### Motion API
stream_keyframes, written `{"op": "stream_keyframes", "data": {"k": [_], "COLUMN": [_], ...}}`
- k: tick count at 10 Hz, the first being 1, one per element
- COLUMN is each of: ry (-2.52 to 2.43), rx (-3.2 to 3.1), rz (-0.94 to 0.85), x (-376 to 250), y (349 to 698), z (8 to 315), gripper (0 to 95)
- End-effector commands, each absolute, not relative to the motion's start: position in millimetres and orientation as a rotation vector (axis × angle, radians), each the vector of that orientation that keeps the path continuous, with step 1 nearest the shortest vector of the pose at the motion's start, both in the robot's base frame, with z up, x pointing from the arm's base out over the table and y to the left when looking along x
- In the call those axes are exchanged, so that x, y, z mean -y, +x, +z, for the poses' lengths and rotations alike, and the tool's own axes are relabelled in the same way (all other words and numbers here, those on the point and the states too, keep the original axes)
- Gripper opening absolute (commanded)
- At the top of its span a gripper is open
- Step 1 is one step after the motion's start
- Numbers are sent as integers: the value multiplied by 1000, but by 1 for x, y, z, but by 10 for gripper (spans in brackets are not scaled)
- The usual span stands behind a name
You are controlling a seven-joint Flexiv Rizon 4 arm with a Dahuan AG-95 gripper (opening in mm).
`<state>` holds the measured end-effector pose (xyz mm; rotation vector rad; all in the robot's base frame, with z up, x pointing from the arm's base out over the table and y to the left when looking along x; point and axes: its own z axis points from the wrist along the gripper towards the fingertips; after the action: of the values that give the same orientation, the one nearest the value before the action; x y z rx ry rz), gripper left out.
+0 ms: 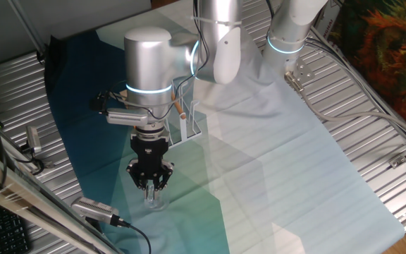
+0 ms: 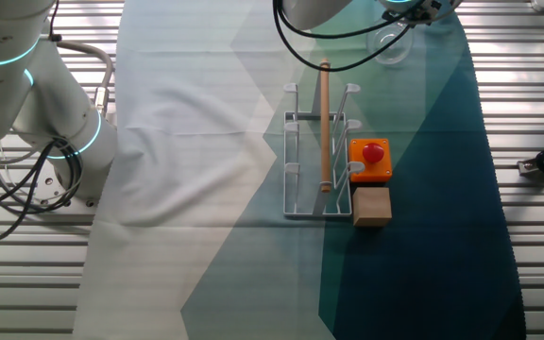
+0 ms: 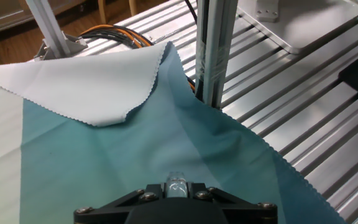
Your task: Put the cup on the cup rack
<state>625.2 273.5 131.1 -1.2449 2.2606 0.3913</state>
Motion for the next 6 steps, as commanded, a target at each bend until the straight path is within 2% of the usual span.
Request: {"op": "stream_keyframes", "data": {"k": [1,6], "ry": [-1248,-1253], "rx": [-2259,-2243], "rz": [377,385], "x": [-273,-273], "y": [626,626], "z": [130,130], "gripper": [0,0]}}
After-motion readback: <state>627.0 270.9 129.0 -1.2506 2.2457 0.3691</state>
